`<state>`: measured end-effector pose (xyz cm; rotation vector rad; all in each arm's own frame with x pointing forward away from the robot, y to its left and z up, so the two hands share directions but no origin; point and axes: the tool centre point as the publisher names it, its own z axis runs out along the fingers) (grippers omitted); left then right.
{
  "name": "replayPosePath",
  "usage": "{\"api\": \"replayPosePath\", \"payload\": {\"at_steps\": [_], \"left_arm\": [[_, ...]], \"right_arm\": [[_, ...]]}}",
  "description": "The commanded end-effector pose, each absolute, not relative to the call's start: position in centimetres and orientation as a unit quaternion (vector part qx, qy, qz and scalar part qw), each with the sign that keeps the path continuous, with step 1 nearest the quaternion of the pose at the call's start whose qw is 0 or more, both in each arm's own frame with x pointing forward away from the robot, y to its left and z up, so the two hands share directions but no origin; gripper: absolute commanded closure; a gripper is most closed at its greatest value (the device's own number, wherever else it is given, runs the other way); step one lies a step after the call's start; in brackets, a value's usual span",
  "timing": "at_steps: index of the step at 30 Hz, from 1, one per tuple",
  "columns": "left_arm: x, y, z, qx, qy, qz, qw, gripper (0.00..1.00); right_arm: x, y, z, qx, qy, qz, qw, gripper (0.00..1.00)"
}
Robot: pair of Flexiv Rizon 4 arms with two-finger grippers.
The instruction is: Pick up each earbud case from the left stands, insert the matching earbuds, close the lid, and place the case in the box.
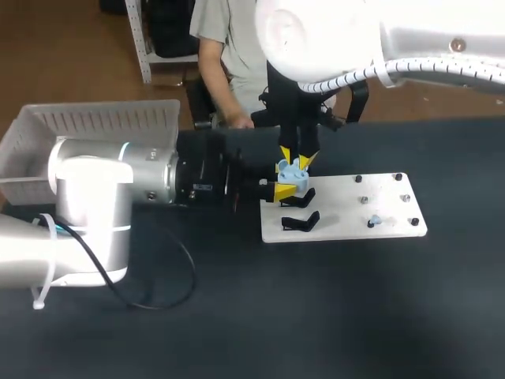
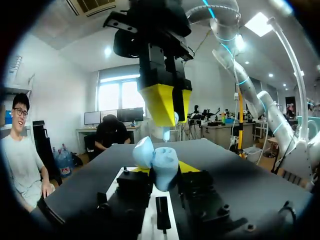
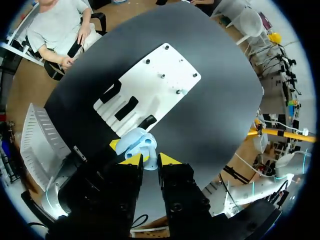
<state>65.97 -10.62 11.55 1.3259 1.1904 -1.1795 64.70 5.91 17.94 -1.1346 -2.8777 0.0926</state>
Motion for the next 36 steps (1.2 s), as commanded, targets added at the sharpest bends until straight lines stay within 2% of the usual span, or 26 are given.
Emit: {"api": "replayPosePath", "payload": {"at_steps": [1,36], "left_arm": [[66.0,-10.7,11.5,0.544,0.489,-0.483,0.481,1.0],[66.0,-10.7,11.5,0.544,0.489,-0.483,0.481,1.0]], "right_arm": [[64.9,6.3,17.8,-0.366,-0.93,0.034,0.024,1.0],[65.2,6.3,16.7,-0.363,-0.93,0.043,0.026,1.0]]}}
